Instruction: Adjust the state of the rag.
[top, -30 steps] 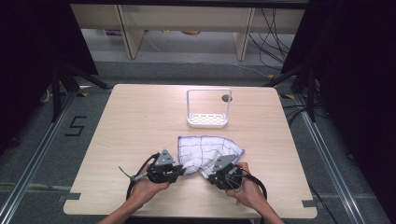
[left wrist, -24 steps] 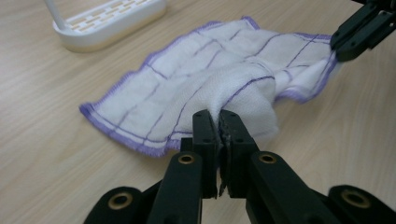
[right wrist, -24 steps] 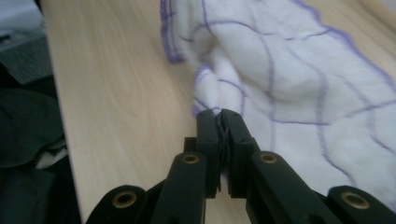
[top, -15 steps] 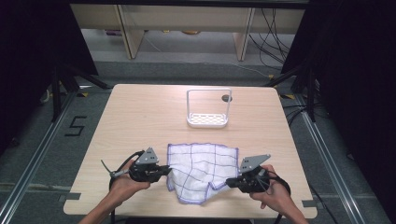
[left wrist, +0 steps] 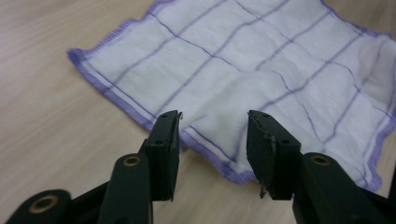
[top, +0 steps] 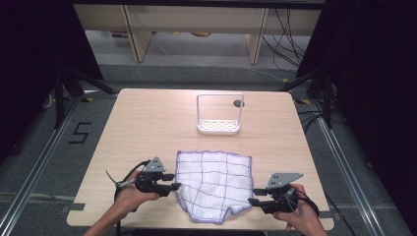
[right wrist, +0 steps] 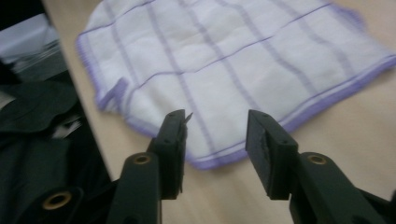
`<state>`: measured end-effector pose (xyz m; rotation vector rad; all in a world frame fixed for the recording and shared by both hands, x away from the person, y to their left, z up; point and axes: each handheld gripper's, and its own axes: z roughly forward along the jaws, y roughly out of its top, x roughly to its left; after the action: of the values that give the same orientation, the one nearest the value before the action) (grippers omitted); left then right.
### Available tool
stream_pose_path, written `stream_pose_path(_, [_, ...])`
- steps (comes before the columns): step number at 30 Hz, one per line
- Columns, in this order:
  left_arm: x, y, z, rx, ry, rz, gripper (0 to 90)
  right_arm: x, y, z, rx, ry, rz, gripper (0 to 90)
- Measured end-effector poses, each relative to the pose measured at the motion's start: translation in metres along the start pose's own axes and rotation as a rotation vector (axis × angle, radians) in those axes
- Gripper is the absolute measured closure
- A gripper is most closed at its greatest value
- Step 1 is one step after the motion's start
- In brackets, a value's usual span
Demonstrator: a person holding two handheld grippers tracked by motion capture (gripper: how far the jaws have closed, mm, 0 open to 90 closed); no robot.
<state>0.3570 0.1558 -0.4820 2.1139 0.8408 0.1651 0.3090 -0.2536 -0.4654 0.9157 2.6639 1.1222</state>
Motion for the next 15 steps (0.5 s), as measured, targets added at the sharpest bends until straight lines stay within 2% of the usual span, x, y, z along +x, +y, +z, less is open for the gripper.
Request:
stream_pose_path(1, [0.006,0.004,-0.001,0.003,0.007,0.013,51.8,-0.006,0.006,-0.002,-0.015,-0.050,-0.009,52.8])
stream_pose_path(2, [0.009,0.006,0.000,-0.004,0.022,-0.004,50.5,-0.009,0.010,-0.004,-0.024,-0.080,0.010,52.3])
stream_pose_path(3, [0.013,0.010,0.002,-0.022,0.031,-0.026,50.1,-0.013,0.014,-0.004,-0.032,-0.103,0.021,51.8])
stream_pose_path(4, [0.020,0.013,0.002,-0.008,0.051,-0.003,50.0,-0.018,0.019,-0.003,-0.041,-0.129,0.041,50.5])
stream_pose_path(6, [0.032,0.020,0.008,-0.005,0.089,-0.015,49.1,-0.033,0.029,0.000,-0.053,-0.178,0.059,50.1])
stream_pose_path(7, [0.037,0.023,0.010,-0.005,0.100,-0.023,48.9,-0.041,0.034,0.004,-0.053,-0.194,0.090,50.1])
stream_pose_path(8, [0.041,0.025,0.012,-0.007,0.111,-0.032,48.7,-0.049,0.038,0.007,-0.053,-0.215,0.081,50.1])
stream_pose_path(9, [0.046,0.027,0.016,-0.002,0.119,-0.043,48.5,-0.052,0.041,0.011,-0.045,-0.218,0.115,50.1])
stream_pose_path(11, [0.055,0.031,0.023,-0.003,0.139,-0.050,48.0,-0.065,0.048,0.018,-0.019,-0.239,0.114,49.9])
stream_pose_path(14, [0.064,0.036,0.035,0.027,0.160,-0.041,47.3,-0.079,0.054,0.031,0.004,-0.255,0.134,48.5])
stream_pose_path(15, [0.067,0.038,0.041,0.045,0.166,-0.032,47.0,-0.083,0.055,0.036,-0.008,-0.263,0.147,48.4])
